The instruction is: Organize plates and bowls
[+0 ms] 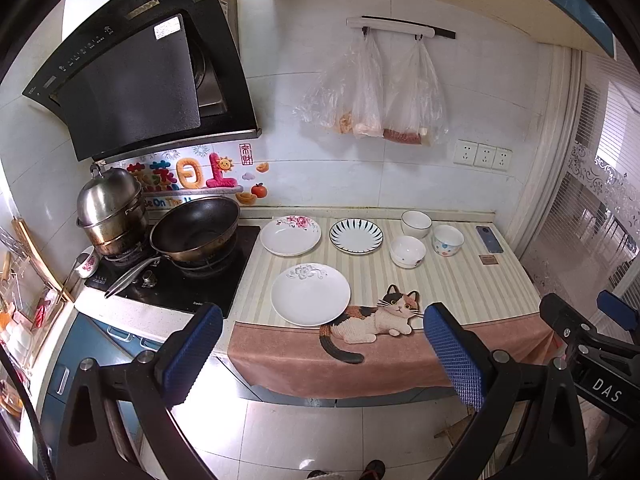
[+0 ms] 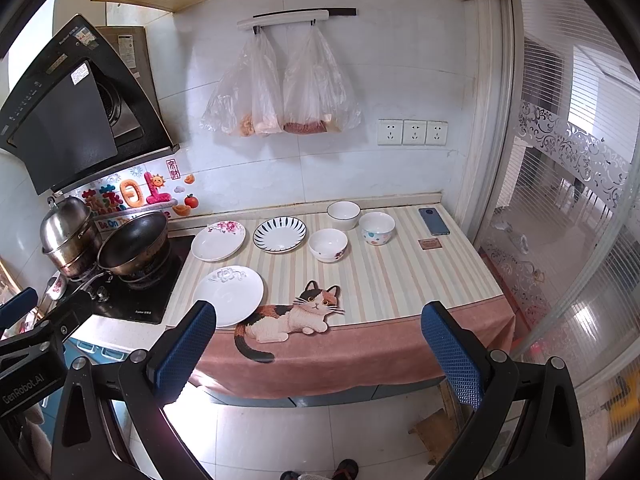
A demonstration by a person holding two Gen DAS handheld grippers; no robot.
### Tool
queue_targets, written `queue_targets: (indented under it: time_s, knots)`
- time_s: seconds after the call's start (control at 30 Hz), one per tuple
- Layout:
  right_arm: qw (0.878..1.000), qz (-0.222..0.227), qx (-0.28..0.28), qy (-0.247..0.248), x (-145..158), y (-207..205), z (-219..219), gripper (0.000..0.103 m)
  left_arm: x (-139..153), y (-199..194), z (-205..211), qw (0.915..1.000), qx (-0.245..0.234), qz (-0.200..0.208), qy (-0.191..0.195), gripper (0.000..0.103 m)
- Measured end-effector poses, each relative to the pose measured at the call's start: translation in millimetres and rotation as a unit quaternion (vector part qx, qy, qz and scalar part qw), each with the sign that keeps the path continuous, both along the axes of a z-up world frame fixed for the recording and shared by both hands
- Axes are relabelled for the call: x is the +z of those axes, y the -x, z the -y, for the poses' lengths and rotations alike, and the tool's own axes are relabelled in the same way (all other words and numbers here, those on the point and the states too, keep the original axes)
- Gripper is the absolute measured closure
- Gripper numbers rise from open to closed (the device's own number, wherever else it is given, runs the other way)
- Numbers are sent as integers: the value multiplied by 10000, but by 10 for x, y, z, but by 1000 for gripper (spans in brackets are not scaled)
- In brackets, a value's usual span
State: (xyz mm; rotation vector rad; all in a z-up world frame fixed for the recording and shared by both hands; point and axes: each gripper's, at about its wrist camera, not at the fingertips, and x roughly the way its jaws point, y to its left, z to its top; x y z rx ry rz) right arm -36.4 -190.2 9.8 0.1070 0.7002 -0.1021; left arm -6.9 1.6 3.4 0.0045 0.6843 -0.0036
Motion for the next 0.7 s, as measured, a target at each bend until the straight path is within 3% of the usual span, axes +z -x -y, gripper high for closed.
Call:
queue_targets:
  time_s: [0.7]
  knots:
    - [10000, -34, 40, 24, 24, -119, -27, 0, 0, -60, -13, 10000, 10, -24, 5, 0]
